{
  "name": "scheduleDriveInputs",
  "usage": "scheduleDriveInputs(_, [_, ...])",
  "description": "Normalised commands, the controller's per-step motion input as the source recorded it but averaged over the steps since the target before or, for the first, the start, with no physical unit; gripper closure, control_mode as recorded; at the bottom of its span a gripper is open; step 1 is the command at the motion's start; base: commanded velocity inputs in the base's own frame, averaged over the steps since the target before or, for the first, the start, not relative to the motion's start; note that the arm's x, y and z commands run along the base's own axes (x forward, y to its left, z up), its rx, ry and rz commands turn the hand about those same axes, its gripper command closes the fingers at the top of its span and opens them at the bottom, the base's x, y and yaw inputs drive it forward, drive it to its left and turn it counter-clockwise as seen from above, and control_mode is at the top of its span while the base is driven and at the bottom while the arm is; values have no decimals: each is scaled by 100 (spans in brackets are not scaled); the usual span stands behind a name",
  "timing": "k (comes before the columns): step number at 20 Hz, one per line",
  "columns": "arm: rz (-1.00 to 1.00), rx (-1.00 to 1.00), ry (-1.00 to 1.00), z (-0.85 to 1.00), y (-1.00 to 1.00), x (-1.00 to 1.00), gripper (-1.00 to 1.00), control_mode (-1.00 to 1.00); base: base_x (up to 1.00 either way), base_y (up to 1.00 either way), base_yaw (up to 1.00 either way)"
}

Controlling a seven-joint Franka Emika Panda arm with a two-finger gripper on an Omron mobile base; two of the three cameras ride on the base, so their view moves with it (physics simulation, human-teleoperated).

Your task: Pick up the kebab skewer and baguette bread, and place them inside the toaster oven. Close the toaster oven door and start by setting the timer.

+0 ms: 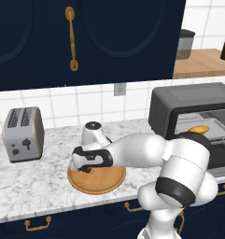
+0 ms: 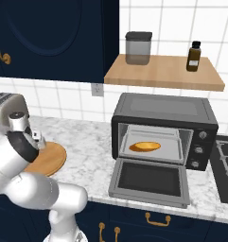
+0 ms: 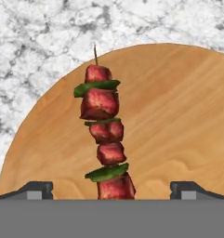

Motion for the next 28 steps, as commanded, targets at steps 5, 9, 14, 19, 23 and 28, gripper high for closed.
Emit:
scheduleDriveInputs(5, [2, 0, 0, -27, 8, 15, -100, -100, 0, 0, 0])
scheduleDriveInputs(9, [2, 0, 1, -23, 11, 7, -100, -100, 0, 0, 0])
scheduleDriveInputs(14, [3, 0, 2, -23, 8, 2, 100, -100, 0, 0, 0])
scheduleDriveInputs(19, [2, 0, 0, -4, 0, 0, 100, -100, 0, 0, 0])
scheduleDriveInputs(23, [0, 0, 2, 0, 0, 0, 100, -100, 0, 0, 0])
scheduleDriveInputs(28, [0, 0, 1, 10, 0, -5, 100, -100, 0, 0, 0])
